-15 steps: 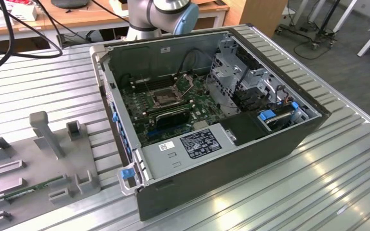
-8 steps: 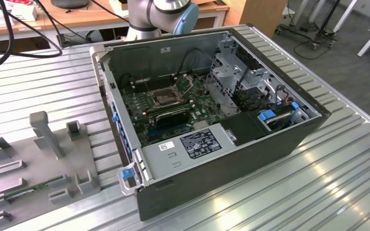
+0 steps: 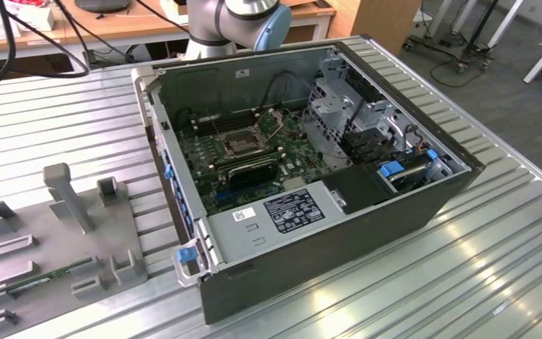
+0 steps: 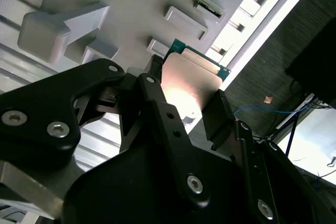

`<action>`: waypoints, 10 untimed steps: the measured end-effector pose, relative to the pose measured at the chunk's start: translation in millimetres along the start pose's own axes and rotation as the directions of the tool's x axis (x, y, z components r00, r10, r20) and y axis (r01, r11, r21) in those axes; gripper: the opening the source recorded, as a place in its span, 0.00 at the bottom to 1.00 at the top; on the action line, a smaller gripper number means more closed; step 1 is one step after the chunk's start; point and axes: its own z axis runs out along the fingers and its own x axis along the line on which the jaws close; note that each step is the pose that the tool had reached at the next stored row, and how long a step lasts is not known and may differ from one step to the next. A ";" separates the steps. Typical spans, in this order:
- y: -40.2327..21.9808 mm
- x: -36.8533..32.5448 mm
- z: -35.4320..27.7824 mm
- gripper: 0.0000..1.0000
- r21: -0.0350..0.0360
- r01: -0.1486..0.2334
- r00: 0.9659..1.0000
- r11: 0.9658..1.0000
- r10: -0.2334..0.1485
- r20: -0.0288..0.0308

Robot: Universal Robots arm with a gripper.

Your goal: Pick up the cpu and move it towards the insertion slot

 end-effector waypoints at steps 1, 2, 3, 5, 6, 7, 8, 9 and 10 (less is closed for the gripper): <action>0.0 -0.1 -1.9 0.55 0.000 0.000 1.000 1.000 0.000 0.000; -0.1 -0.1 -4.0 0.55 0.000 0.000 1.000 1.000 0.000 0.000; -0.1 -0.1 -5.9 0.55 0.000 0.000 1.000 1.000 0.000 0.000; -0.2 -0.3 -9.8 0.55 0.000 0.000 1.000 1.000 0.000 0.000; -0.2 -0.3 -11.7 0.55 0.000 0.000 1.000 1.000 0.000 0.000; -0.2 -0.4 -13.3 0.55 0.000 0.000 1.000 1.000 0.000 0.000; -0.3 -0.4 -15.0 0.55 0.000 0.000 1.000 1.000 0.000 0.000; -0.3 -0.5 -16.4 0.55 0.000 0.000 1.000 1.000 0.000 0.000; -0.3 -0.5 -17.5 0.55 0.000 0.000 1.000 1.000 0.000 0.000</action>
